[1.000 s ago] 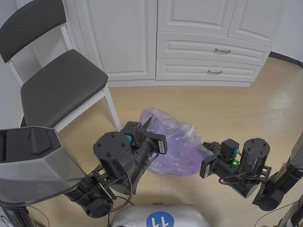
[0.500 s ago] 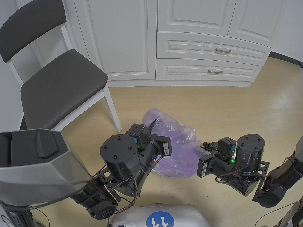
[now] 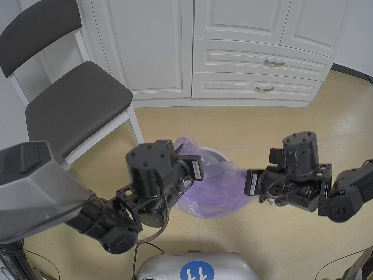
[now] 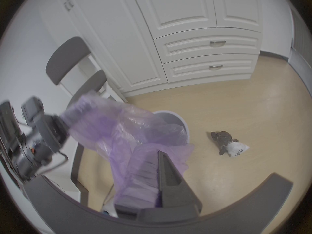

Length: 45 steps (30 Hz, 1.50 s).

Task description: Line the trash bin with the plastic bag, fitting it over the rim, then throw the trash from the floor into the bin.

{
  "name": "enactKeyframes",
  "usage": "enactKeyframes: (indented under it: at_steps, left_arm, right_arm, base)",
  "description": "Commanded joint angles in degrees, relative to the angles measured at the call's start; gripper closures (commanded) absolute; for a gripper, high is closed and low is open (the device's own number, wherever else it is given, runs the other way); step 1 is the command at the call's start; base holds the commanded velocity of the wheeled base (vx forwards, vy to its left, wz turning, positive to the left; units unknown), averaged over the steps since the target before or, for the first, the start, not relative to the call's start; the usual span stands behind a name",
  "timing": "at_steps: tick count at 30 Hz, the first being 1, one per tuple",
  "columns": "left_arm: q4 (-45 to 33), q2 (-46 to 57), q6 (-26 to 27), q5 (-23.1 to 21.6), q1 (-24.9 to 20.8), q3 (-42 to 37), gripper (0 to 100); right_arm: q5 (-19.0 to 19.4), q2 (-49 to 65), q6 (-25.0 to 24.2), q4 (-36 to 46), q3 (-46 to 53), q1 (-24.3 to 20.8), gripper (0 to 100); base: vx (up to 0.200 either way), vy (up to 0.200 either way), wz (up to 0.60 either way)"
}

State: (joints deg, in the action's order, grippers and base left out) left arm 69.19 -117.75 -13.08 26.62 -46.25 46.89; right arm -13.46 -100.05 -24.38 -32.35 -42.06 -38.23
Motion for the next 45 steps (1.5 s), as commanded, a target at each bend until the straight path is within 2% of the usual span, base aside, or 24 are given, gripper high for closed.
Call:
enactKeyframes:
  at_steps: [1,7,10,11,21,26,34,40,45]
  left_arm:
    - [-10.2,2.3,-5.6,-0.8,3.4,10.3,100]
    - [-11.7,-0.3,-10.6,-3.4,3.3,15.1,100]
    - [-11.9,-1.3,-12.5,-3.4,2.6,16.3,100]
    - [-11.8,-2.4,-13.4,-3.4,1.1,16.5,100]
    - [-11.4,-3.9,-14.2,-3.4,-0.6,15.8,100]
    - [-11.4,-5.2,-15.2,-3.4,-0.9,15.5,100]
    - [-11.3,-8.7,-17.3,-3.6,-1.4,15.8,100]
    - [-11.1,-11.8,-20.5,-6.4,-0.7,16.3,100]
    - [-10.9,-13.0,-20.9,-7.1,-0.1,16.8,100]
  right_arm:
    - [6.7,-2.3,-3.9,4.9,-10.2,6.6,100]
    - [8.0,-4.3,-6.4,4.1,-12.1,6.6,100]
    - [8.4,-4.6,-7.3,4.1,-12.0,6.1,100]
    - [8.4,-4.9,-7.5,3.9,-11.9,5.3,100]
    - [8.5,-5.2,-7.7,3.8,-11.6,4.0,100]
    - [9.3,-9.6,-10.6,2.4,-12.3,3.2,100]
    - [10.2,-15.2,-11.0,-1.0,-12.3,3.2,100]
    - [10.2,-20.0,-11.0,-4.0,-12.8,3.9,100]
    - [10.2,-21.3,-10.9,-4.5,-13.0,5.1,100]
  base:
    - [0.000,0.000,0.00]
    - [0.000,0.000,0.00]
    - [0.000,0.000,0.00]
    - [0.000,0.000,0.00]
    - [0.000,0.000,0.00]
    - [0.000,0.000,0.00]
    - [0.000,0.000,0.00]
    - [0.000,0.000,0.00]
    - [0.000,0.000,0.00]
